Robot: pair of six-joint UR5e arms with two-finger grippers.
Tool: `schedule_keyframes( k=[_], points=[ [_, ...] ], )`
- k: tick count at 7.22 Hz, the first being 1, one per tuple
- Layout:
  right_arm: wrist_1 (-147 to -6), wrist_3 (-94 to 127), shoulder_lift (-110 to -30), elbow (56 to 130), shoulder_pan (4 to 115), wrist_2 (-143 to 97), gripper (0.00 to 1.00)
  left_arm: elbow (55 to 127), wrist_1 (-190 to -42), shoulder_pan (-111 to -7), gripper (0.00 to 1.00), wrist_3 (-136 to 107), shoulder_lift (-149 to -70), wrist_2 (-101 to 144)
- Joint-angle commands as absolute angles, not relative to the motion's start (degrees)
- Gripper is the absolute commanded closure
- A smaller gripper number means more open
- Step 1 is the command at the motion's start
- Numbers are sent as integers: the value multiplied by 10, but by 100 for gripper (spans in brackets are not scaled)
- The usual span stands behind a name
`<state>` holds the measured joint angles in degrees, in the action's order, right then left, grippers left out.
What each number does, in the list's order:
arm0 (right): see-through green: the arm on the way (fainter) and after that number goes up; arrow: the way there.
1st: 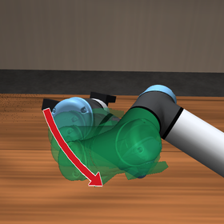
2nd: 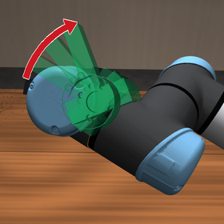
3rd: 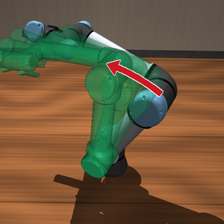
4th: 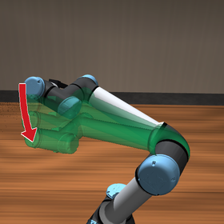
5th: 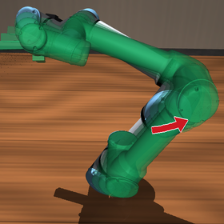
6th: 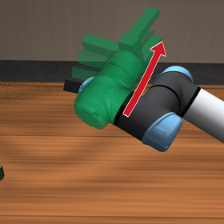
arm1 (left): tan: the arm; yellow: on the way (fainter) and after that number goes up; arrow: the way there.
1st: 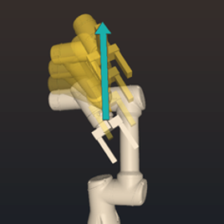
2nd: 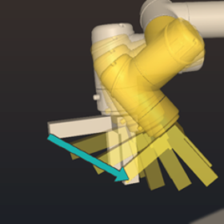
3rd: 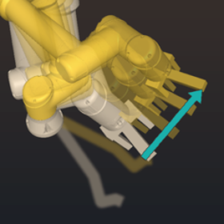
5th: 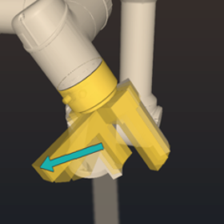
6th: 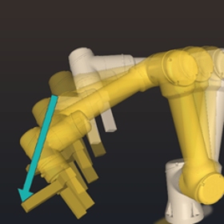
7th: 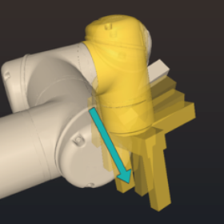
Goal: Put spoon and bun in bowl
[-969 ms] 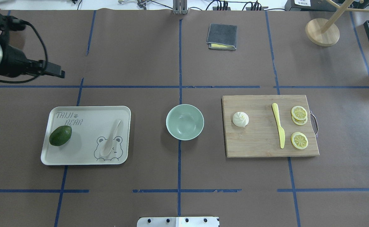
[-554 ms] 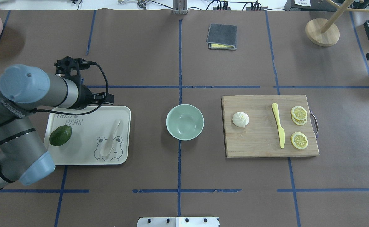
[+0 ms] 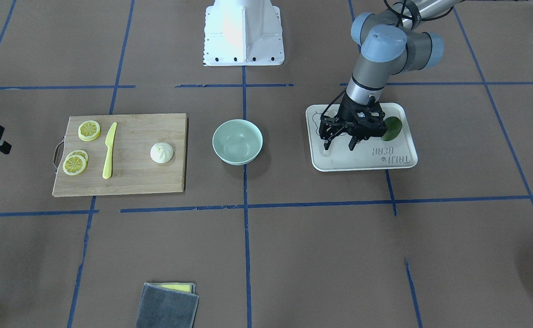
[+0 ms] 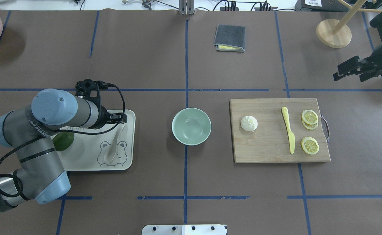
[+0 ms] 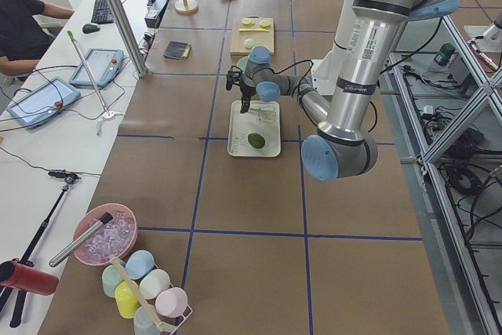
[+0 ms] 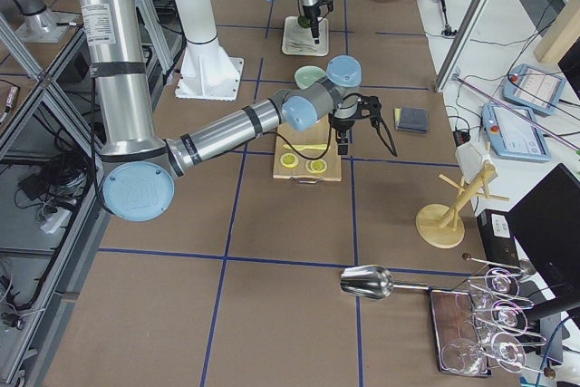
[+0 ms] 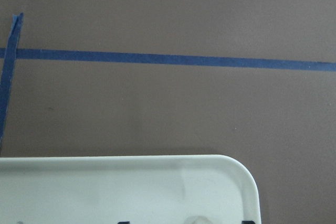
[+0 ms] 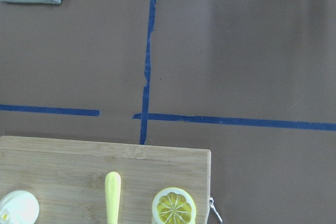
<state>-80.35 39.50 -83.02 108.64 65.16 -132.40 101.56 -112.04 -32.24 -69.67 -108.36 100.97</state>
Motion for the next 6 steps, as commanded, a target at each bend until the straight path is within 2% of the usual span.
schedule_keyframes(
  k=[1, 6],
  points=[
    [-797, 444, -829, 1106, 607, -1304, 0, 1013, -1120, -306, 32, -697, -1085, 1012],
    [-763, 515, -812, 1103, 550, -1273, 0, 1013, -1116, -288, 44, -696, -1082, 1012]
  ],
)
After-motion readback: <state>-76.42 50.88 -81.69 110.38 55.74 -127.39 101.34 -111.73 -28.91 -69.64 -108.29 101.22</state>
